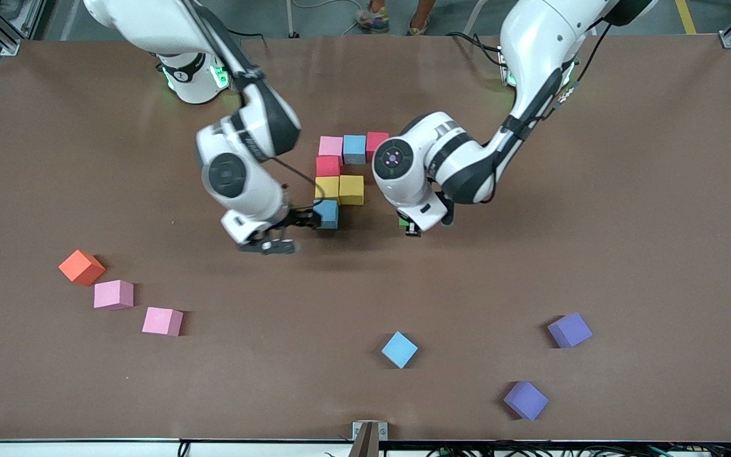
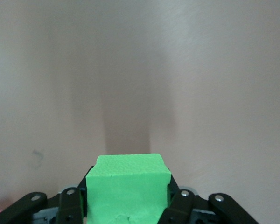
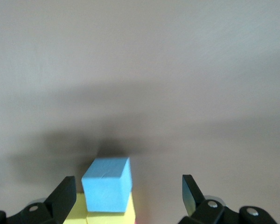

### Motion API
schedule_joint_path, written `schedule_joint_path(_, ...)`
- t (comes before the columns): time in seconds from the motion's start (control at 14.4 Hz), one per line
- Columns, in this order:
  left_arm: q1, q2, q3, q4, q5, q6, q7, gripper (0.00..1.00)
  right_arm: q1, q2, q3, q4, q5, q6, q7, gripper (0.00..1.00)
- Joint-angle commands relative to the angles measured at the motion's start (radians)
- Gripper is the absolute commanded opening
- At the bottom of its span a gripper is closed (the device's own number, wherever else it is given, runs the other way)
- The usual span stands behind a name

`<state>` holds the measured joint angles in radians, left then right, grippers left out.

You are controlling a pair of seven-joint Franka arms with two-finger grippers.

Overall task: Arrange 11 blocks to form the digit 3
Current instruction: 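Reach the right gripper to a pink cube while the left gripper places green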

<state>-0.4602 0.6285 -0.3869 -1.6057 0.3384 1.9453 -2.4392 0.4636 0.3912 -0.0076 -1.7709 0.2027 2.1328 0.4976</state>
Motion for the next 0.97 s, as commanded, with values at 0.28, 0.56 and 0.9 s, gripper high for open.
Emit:
schedule_joint_path(0.28,-0.093,0.043,0.008,-0.017,0.033,0.086,-0.279,0.20,-0.299,0.053,0.008,0.094,-0.009,-0.013,-0.144,1.00)
schedule_joint_path(0.56,-0.129,0.063,0.006,-0.033,0.086,0.107,-0.380,0.20,-0.404,0.204,0.008,0.224,-0.097,-0.013,-0.425,1.00)
schedule_joint_path(0.9,-0.181,0.046,0.006,-0.115,0.152,0.173,-0.415,0.20,-0.419,0.307,0.008,0.306,-0.193,0.047,-0.531,1.00)
